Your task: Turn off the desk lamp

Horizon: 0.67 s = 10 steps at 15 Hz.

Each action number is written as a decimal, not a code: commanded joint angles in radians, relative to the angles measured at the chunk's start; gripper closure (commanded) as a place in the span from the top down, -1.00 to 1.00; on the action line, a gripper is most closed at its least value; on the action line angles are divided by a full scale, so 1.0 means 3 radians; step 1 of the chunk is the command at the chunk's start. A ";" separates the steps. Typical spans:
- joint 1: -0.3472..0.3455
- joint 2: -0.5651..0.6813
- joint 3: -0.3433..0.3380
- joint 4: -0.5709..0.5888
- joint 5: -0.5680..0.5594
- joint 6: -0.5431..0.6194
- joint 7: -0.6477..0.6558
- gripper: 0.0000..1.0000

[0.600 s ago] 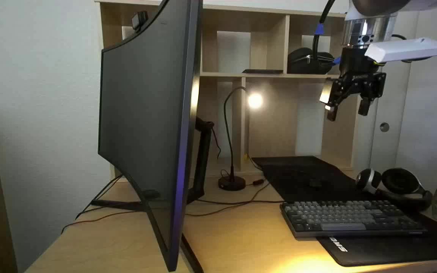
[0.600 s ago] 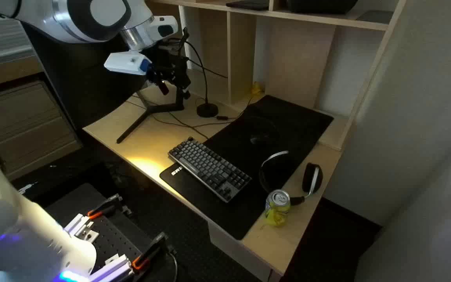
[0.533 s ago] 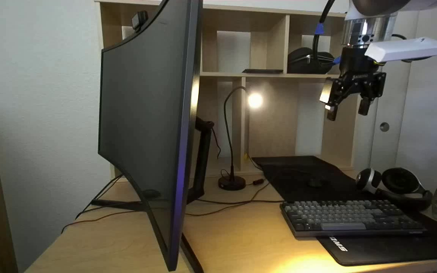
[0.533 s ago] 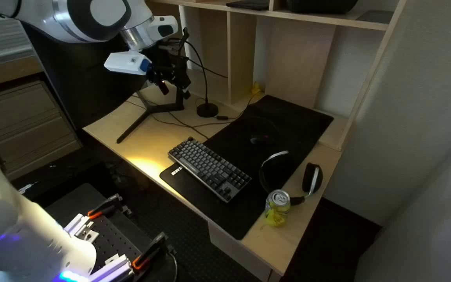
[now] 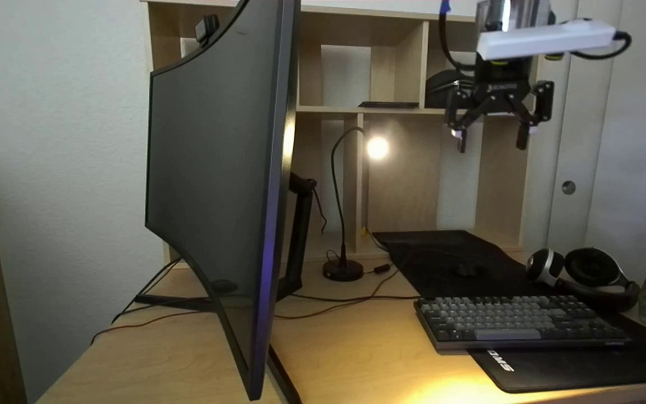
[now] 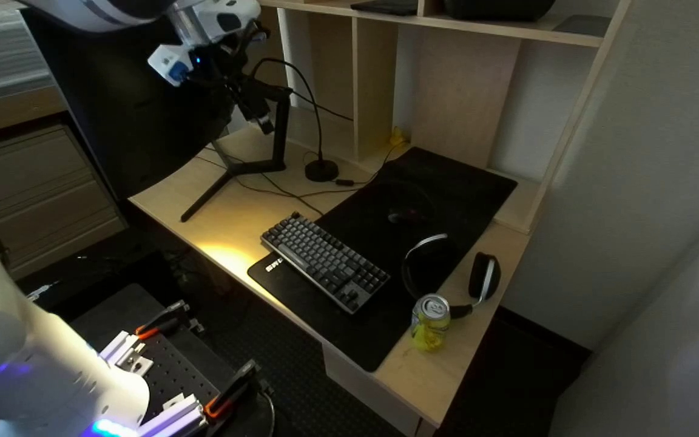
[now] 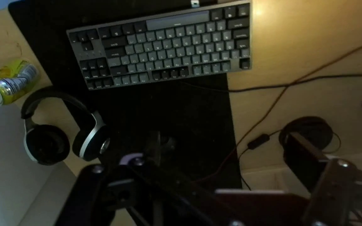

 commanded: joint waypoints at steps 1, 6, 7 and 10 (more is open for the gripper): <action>-0.0048 0.0371 0.0259 0.0873 0.0073 -0.0673 0.0770 1.00; 0.0084 0.0279 0.0252 0.0739 -0.0119 -0.0654 0.0773 1.00; 0.0040 0.0491 0.0286 0.0852 -0.0192 -0.0782 0.0926 1.00; -0.0061 0.1086 0.0077 0.1150 -0.0096 -0.0764 0.1234 1.00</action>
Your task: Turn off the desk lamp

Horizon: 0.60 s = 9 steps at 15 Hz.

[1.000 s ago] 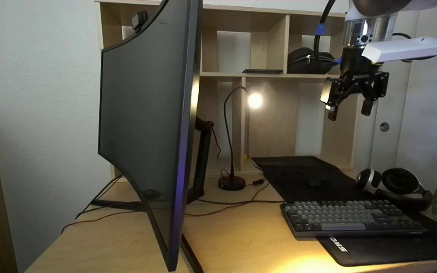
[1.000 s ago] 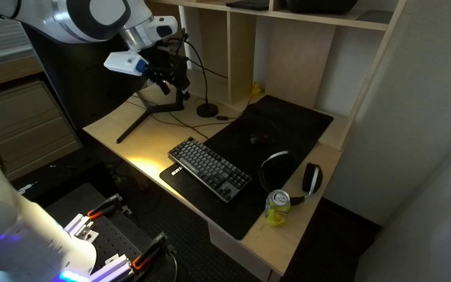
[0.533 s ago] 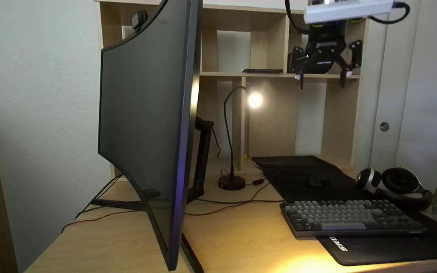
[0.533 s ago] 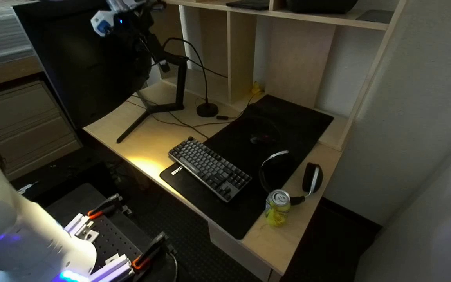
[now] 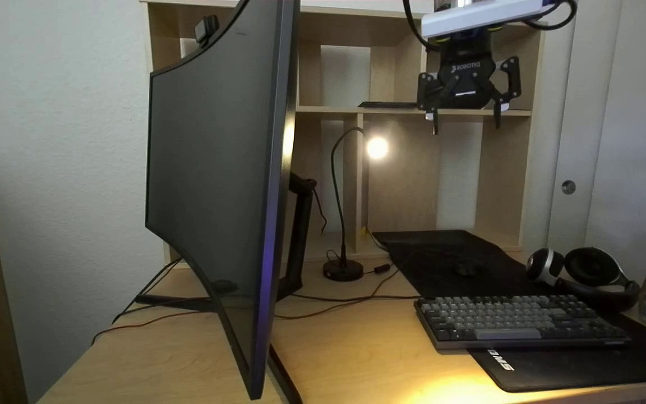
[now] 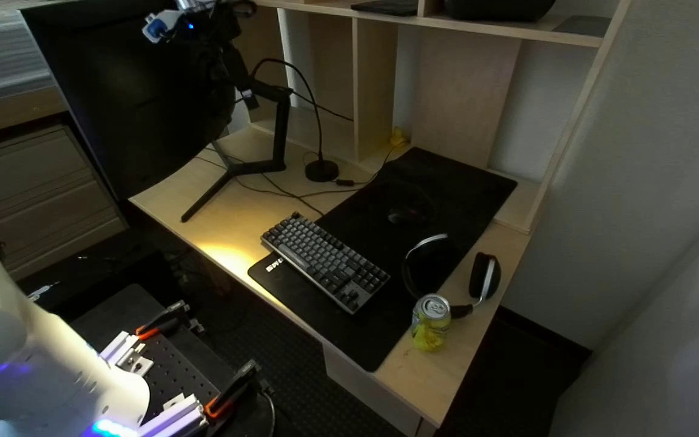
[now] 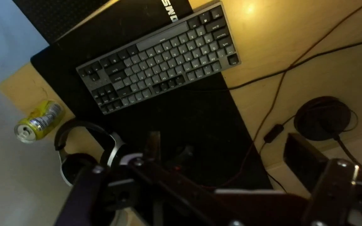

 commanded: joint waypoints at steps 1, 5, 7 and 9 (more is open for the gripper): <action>-0.0092 0.0741 -0.0212 0.0414 -0.0030 0.0021 0.0348 1.00; 0.0047 0.0939 -0.0501 0.0490 0.0022 0.0031 0.0470 1.00; 0.0065 0.1134 -0.0583 0.0612 0.0027 0.0036 0.0471 1.00; 0.0093 0.1085 -0.0572 0.0597 0.0024 0.0029 0.0476 1.00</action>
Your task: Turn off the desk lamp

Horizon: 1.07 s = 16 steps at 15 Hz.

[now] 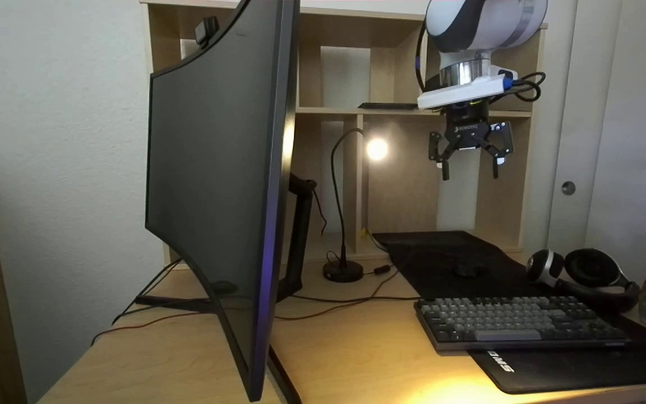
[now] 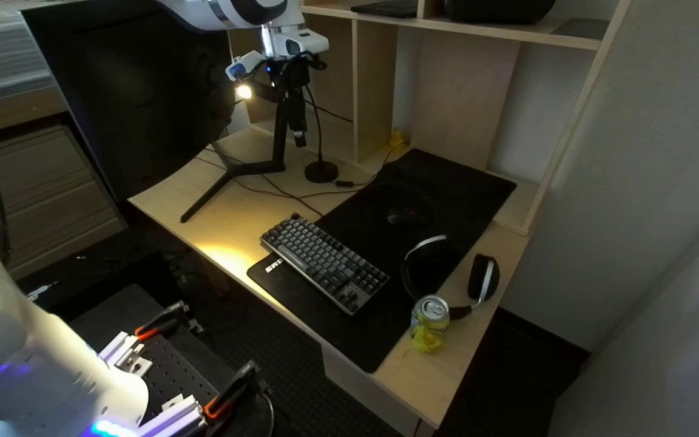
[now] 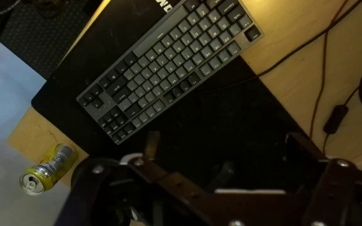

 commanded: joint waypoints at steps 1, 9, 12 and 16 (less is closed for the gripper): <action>0.0112 -0.0034 -0.0091 0.0002 0.0003 -0.0010 -0.0001 1.00; 0.0147 0.1410 -0.0242 0.1499 0.1009 0.0111 0.0493 1.00; 0.0184 0.1357 -0.0309 0.1405 0.1063 0.0141 0.0428 1.00; 0.0228 0.1667 -0.0359 0.1724 0.1006 -0.0005 0.0535 1.00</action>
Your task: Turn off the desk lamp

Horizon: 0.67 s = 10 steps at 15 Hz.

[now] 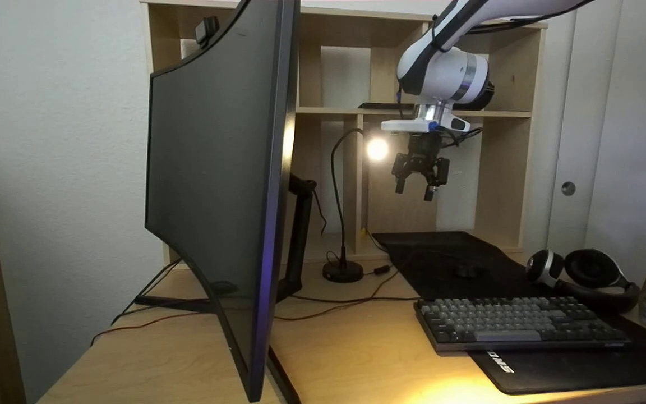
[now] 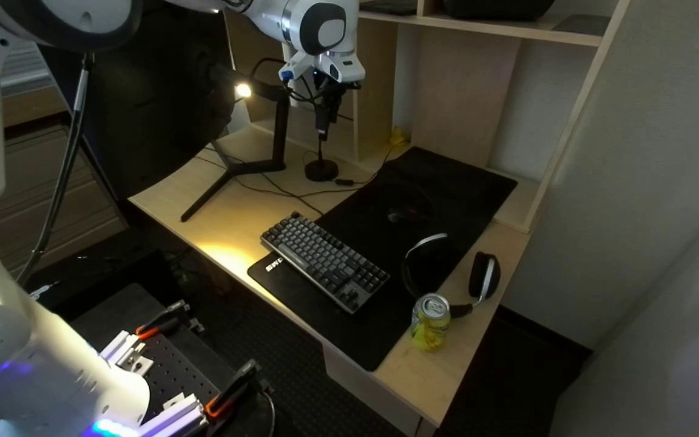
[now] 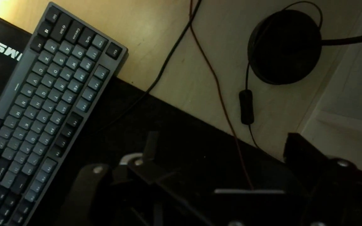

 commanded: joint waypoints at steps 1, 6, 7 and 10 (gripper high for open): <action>0.0146 0.0262 -0.0147 0.0182 -0.0055 -0.0044 0.0091 1.00; 0.0264 0.0865 -0.0217 0.0545 0.0030 0.0581 0.0366 1.00; 0.0287 0.0983 -0.0242 0.0628 0.0038 0.0691 0.0491 1.00; 0.0270 0.0848 -0.0208 0.0420 0.0018 0.0616 0.0362 1.00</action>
